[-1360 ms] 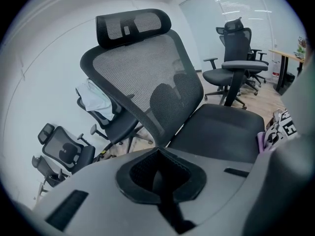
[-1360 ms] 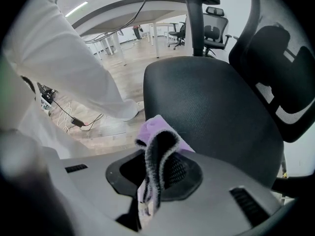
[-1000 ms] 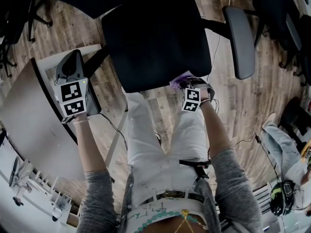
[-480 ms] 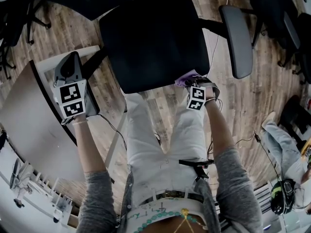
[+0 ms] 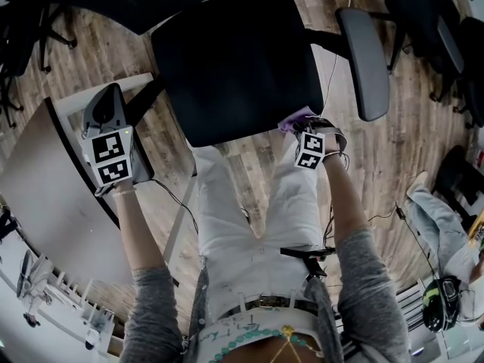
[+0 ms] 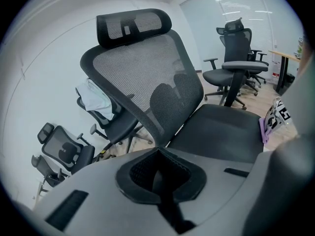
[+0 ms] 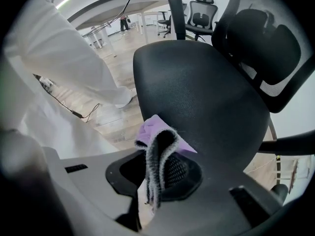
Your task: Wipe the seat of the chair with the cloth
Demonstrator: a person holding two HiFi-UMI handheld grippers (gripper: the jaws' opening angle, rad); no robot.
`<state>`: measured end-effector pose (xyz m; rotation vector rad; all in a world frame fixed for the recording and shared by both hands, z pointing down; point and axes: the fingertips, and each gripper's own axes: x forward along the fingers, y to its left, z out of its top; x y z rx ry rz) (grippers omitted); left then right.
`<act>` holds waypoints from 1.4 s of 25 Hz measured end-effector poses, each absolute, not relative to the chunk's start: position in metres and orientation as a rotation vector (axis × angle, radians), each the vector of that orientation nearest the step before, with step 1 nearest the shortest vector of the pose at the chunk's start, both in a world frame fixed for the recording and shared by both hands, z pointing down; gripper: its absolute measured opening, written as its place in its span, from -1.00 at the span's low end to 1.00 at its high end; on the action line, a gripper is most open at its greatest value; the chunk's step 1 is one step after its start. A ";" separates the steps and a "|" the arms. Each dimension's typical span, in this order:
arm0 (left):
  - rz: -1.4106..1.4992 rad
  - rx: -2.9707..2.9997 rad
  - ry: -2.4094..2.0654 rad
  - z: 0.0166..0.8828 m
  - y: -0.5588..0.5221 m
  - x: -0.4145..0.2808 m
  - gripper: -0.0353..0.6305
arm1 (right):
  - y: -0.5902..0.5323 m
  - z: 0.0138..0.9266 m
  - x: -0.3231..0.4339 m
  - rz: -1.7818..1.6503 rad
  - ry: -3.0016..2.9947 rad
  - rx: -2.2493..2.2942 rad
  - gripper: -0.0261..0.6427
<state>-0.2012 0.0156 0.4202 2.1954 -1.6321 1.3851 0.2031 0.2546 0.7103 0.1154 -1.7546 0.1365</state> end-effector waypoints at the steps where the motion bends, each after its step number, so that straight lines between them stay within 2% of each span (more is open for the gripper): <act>1: 1.384 2.196 -1.632 0.421 0.016 -0.201 -0.89 | 0.255 0.711 0.207 0.138 -1.749 0.117 -0.77; 17: 1.397 2.195 -1.631 0.422 0.015 -0.200 -0.89 | 0.237 0.696 0.251 0.184 -1.646 0.236 -0.77; 35: 1.393 2.197 -1.624 0.425 0.018 -0.203 -0.89 | 0.181 0.630 0.206 0.372 -1.762 0.556 -0.77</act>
